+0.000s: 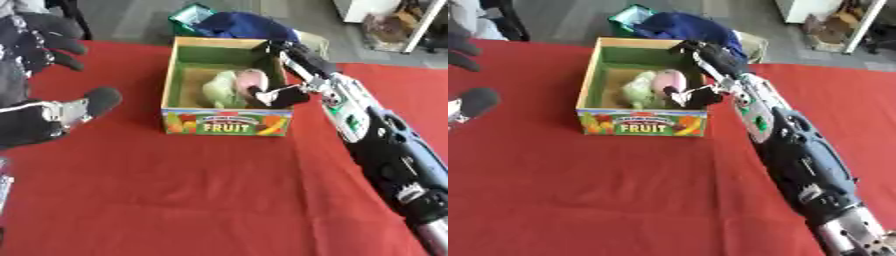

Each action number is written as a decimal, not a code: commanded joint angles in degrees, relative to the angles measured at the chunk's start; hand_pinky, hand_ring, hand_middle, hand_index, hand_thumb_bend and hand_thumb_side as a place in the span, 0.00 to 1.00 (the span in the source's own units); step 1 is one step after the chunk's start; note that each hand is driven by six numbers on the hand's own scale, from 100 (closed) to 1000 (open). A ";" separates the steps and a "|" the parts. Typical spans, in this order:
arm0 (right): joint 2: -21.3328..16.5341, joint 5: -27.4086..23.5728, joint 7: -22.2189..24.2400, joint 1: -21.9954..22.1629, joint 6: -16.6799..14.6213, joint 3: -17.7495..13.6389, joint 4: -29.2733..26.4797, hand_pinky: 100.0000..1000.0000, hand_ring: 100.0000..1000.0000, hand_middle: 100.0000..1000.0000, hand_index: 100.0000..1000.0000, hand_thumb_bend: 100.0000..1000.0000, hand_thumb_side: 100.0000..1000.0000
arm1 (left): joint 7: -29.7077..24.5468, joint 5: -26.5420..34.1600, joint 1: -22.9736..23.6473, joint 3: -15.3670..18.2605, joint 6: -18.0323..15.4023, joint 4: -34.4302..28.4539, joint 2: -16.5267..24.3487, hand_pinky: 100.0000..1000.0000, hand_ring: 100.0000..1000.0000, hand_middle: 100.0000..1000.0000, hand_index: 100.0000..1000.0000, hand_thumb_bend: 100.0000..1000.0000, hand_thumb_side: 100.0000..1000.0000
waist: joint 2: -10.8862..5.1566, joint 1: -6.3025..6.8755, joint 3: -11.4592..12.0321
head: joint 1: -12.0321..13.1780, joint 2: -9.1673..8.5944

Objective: Pick up objects on the table and place them in the box.

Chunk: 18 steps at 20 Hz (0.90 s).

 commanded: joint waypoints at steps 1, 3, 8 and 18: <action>-1.26 -0.80 0.15 -0.63 -0.30 0.02 -3.56 0.83 0.89 0.81 0.87 0.28 0.29 | 0.02 0.05 -0.32 0.25 0.03 -0.77 0.72 0.52 0.58 0.56 0.65 0.80 0.19 | -1.28 0.36 -0.40 | 0.44 -0.63; -1.92 -3.98 -0.29 -0.05 -0.12 0.29 -5.77 0.80 0.88 0.78 0.86 0.24 0.25 | 0.33 -0.02 0.10 0.53 0.03 -0.69 0.86 0.52 0.58 0.56 0.65 0.80 0.19 | -1.42 0.55 -1.04 | 0.87 -0.48; -5.55 -17.70 -0.92 3.27 3.20 1.72 -16.00 0.75 0.84 0.73 0.82 0.13 0.16 | 1.54 -0.25 1.95 1.42 0.16 -0.01 1.31 0.52 0.58 0.56 0.65 0.80 0.19 | -2.21 0.90 -3.84 | 2.47 0.66; -9.43 -49.33 -4.77 25.46 14.96 -3.20 -43.72 0.71 0.85 0.69 0.84 0.00 0.17 | 5.01 -0.59 6.07 3.40 0.37 2.55 2.36 0.50 0.57 0.55 0.64 0.78 0.20 | -3.57 1.04 -9.00 | 5.94 2.72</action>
